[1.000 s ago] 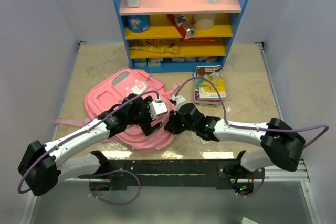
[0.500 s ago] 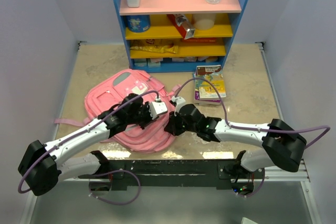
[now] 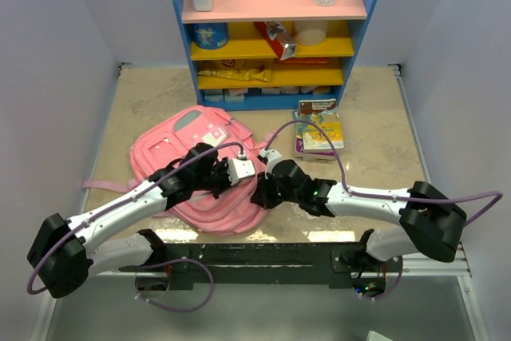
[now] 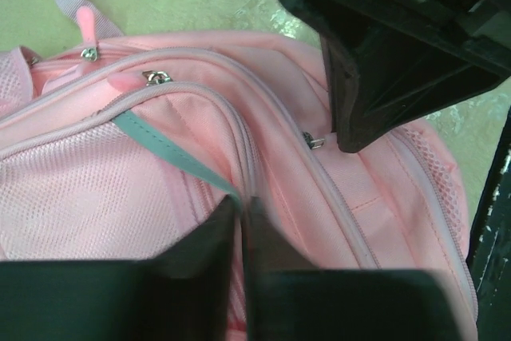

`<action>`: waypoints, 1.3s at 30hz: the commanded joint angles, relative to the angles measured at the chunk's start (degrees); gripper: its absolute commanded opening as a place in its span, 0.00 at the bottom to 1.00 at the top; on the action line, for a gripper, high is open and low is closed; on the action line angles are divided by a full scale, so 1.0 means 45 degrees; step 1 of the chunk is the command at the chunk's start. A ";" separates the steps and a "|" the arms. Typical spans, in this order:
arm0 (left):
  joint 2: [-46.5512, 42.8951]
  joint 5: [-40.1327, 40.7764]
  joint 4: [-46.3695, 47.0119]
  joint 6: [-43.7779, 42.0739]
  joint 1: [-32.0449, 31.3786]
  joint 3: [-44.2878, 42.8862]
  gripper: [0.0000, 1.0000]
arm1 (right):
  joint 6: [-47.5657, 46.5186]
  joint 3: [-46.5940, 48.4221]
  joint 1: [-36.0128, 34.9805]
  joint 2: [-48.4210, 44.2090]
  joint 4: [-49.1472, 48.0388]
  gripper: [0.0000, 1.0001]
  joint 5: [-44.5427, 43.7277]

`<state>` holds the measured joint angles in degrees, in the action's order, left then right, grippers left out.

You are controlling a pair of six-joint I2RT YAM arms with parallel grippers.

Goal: Pack the student bag
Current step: Zip the student bag at the center of the board.

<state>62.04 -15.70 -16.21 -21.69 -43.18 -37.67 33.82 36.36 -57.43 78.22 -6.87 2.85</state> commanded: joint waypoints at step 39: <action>0.0159 -0.0727 -0.2158 -0.1935 -0.1069 -0.0437 0.00 | -0.0562 0.0631 0.0105 -0.1151 0.1488 0.00 -0.1120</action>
<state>63.64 -14.31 -19.25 -27.22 -46.61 -38.46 33.30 36.40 -57.69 74.87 -1.41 2.37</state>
